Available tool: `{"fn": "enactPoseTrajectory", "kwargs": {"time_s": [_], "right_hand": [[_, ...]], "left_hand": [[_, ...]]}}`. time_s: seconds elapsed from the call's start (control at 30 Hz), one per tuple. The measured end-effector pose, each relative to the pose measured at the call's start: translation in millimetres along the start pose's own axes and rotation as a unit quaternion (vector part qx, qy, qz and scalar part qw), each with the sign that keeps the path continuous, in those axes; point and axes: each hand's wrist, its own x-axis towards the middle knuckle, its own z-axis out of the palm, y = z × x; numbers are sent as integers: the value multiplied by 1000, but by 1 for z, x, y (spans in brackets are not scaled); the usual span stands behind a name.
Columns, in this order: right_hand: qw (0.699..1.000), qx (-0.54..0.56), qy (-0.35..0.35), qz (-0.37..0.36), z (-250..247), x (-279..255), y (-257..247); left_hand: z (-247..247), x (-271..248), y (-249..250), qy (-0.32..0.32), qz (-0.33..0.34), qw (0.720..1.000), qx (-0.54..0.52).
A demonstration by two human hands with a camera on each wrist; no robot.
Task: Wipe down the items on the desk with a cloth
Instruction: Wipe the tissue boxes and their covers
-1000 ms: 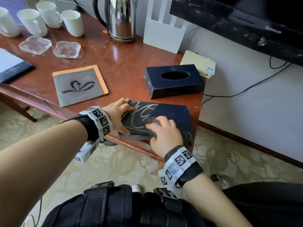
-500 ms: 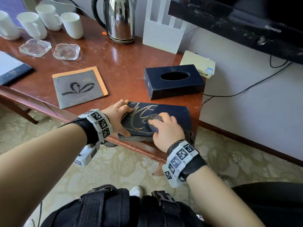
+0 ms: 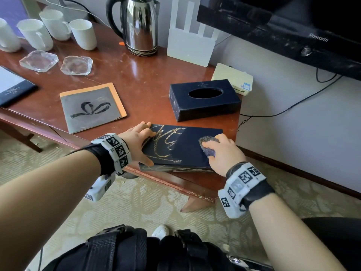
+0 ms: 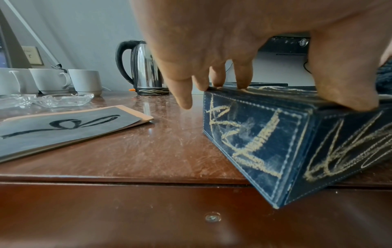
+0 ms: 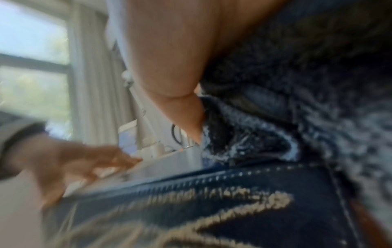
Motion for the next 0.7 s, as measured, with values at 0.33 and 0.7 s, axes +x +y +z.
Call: {"fn": "enactPoseTrajectory", "kwargs": {"time_s": [0.33, 0.7], "right_hand": [[1000, -12, -1, 16, -11, 6, -24], [995, 50, 13, 89, 1, 1, -46]], "left_hand": [[-5, -1, 3, -14, -4, 1000, 28], [-15, -6, -7, -48, 49, 995, 78]]}}
